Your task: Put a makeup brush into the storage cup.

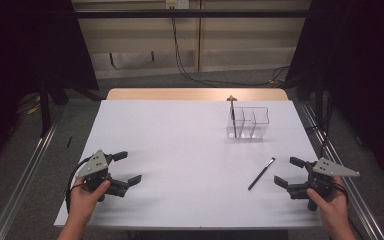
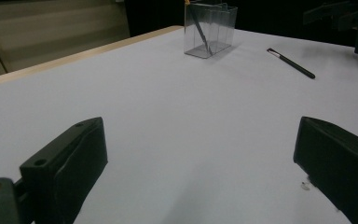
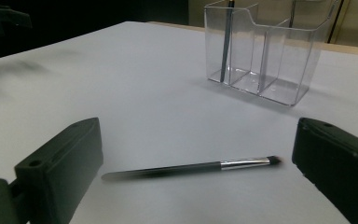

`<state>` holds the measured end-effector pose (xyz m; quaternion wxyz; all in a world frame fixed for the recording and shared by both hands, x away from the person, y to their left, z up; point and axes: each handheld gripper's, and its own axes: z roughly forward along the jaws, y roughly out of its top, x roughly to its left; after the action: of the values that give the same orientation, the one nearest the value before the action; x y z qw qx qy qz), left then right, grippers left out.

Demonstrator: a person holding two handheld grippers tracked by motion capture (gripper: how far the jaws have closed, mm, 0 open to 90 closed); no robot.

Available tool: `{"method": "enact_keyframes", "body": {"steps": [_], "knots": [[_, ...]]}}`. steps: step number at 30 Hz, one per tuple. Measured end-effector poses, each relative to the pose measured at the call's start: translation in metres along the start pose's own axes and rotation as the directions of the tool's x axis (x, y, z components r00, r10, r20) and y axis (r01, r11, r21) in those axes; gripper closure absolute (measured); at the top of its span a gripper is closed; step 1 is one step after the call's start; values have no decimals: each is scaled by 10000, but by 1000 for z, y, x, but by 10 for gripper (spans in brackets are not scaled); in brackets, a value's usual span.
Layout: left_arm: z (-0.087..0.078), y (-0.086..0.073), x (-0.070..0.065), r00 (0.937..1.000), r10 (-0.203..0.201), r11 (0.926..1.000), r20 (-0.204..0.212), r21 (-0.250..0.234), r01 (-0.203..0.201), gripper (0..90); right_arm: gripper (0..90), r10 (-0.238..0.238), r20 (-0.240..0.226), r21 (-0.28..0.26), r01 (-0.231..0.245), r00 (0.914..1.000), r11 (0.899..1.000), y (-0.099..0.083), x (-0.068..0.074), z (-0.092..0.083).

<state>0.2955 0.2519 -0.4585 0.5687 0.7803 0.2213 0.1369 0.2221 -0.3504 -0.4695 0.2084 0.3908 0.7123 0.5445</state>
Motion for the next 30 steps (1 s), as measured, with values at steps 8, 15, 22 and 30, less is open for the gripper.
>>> {"method": "enact_keyframes", "body": {"steps": [8,15,22,30], "knots": [[-1,1,-1,10000,17,10000,-42,-29,-17,27,13,-67,-26,-59,67,10000,10000,1,1,0],[0,0,0,10000,-2,10000,-35,4,2,27,13,-106,-23,-100,106,9999,9999,3,2,3],[3,0,-2,9999,128,9998,54,155,-129,27,15,-22,112,-219,24,9999,9998,7,2,8],[3,0,-3,10000,64,9998,22,182,-64,27,15,-28,89,-146,29,10000,9999,12,0,19]]}}
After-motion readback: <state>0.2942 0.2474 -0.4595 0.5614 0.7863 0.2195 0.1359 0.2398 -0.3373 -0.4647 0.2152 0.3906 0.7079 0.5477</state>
